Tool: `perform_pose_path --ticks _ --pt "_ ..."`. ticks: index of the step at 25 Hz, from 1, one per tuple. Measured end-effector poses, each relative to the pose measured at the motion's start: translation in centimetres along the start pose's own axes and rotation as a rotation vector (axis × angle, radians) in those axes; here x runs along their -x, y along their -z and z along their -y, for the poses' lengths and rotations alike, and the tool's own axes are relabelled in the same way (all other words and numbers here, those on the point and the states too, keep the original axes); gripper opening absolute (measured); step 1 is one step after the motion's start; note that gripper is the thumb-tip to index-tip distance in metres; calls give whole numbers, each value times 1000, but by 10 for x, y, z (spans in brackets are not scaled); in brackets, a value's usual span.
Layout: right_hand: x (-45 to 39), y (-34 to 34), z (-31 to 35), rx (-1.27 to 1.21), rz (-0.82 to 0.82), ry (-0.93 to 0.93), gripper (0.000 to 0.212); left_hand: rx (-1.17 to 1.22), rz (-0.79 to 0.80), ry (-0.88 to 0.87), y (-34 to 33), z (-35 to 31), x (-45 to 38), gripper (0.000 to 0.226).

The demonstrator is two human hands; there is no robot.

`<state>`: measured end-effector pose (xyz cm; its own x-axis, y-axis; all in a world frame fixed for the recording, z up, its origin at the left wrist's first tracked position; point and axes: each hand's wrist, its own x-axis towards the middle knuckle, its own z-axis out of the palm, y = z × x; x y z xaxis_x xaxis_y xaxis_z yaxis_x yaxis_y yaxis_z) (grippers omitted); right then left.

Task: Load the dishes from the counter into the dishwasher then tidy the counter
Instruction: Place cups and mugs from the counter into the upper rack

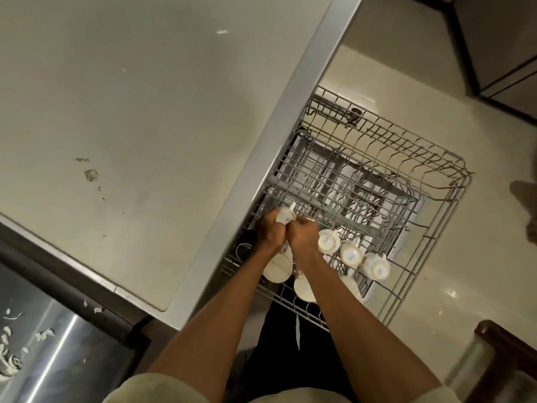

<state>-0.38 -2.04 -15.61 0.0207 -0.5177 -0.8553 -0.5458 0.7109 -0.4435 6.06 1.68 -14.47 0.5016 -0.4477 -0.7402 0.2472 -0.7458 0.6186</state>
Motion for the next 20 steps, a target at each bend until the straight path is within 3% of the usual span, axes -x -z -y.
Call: perform_pose_path --ticks 10,20 --pt "-1 -6 -5 47 -2 -13 16 28 37 88 6 6 -10 53" --pt "-22 -17 -4 -99 62 -135 7 31 69 134 4 11 -32 56"
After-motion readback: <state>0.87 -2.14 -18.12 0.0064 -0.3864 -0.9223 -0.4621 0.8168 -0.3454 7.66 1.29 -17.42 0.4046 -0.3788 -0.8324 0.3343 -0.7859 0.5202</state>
